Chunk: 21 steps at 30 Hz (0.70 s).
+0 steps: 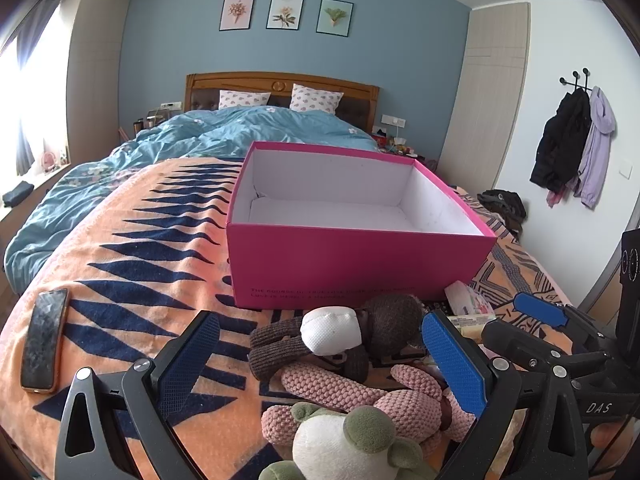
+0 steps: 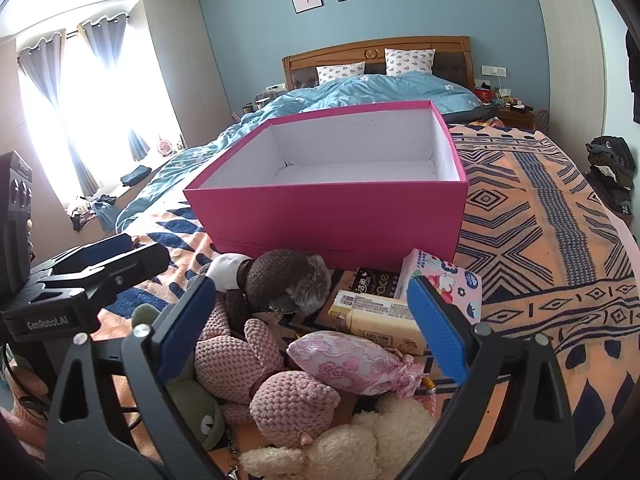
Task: Organize objects
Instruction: 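Move the right tool toward the pink knitted bunny in the toy pile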
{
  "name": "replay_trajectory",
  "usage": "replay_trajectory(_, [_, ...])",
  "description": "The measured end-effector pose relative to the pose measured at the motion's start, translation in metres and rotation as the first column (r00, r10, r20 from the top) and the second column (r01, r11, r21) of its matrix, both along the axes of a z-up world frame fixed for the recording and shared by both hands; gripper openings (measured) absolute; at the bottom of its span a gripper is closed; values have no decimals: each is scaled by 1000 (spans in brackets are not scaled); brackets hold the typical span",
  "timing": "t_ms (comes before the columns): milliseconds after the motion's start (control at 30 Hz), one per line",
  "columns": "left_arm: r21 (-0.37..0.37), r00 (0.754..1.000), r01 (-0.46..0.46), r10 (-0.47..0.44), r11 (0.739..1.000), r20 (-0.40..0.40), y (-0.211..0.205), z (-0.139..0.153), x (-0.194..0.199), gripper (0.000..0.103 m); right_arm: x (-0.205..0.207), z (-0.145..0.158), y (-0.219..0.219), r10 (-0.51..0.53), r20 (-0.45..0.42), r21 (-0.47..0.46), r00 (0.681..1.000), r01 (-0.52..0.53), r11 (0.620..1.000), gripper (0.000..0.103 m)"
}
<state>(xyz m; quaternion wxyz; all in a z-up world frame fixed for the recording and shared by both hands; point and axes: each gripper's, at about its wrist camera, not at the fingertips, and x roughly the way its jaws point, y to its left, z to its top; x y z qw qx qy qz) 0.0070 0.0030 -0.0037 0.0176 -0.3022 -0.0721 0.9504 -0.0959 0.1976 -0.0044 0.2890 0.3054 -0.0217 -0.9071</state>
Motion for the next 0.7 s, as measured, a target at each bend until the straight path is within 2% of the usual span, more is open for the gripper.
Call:
replay_trajectory(200, [6,1000,2,-2,1000,-2,-2,0,2,103,2,-1,-3,17,5,8,1000,-17,1000,97])
replay_trajectory(500, [117,992,122,-121,986,-23,-33,1,22,103,13,-8,-8,107,24,28,994,-108,994,97])
replay_trajectory(567, [109,992,128,-127,986,-18,-37,-2,27,103,15,-11,-11,132,34,33,991,-133,991,93])
replay_trajectory(633, [111,991,134,-133,985,-9,-40,-6,31,103,17,-12,-17,177,52,32,983,-178,983,81])
replay_trajectory(700, [126,990,141,-142,982,0,-41,-9,31,103,20,-13,-23,210,60,37,976,-213,976,75])
